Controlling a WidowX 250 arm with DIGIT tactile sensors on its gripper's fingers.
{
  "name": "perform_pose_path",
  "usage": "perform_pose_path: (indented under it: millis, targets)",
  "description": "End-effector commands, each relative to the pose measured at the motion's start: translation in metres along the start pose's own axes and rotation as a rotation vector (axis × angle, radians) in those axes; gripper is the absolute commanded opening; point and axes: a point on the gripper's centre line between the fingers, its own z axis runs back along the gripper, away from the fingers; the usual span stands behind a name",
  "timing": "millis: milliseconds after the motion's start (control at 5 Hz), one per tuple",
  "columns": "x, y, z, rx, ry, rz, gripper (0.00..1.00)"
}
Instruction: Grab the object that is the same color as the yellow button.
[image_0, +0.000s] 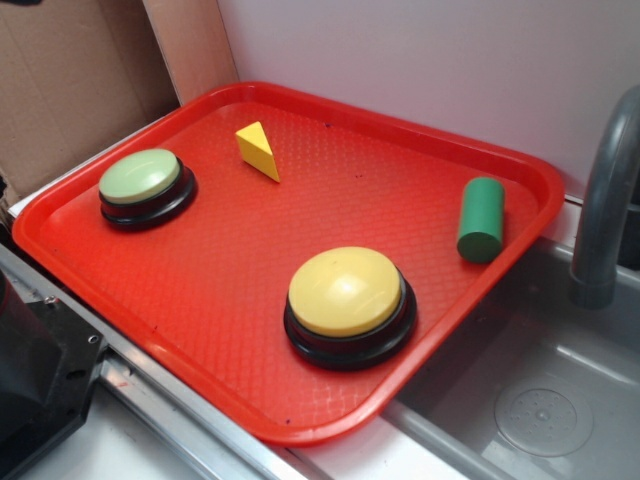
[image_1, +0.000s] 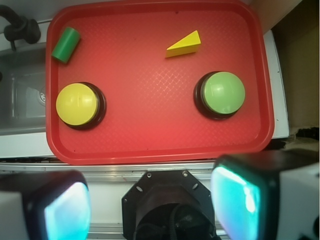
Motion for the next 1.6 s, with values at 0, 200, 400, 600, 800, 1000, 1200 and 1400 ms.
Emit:
perform_pose_path:
  millis: [0, 200, 400, 600, 800, 1000, 1200, 1400]
  targets:
    - [0.054, 0.013, -0.038, 0.080, -0.077, 0.481, 1.00]
    - [0.081, 0.034, -0.062, 0.144, -0.099, 0.718, 1.00]
    - [0.105, 0.051, -0.090, 0.182, -0.160, 0.879, 1.00]
    - [0.122, 0.064, -0.127, 0.252, -0.211, 0.976, 1.00]
    - [0.135, 0.082, -0.158, 0.300, -0.225, 1.021, 1.00]
    - [0.142, 0.090, -0.185, 0.331, -0.213, 1.038, 1.00]
    - [0.152, 0.095, -0.205, 0.320, -0.236, 1.010, 1.00]
    - [0.159, 0.093, -0.214, 0.237, -0.247, 0.962, 1.00]
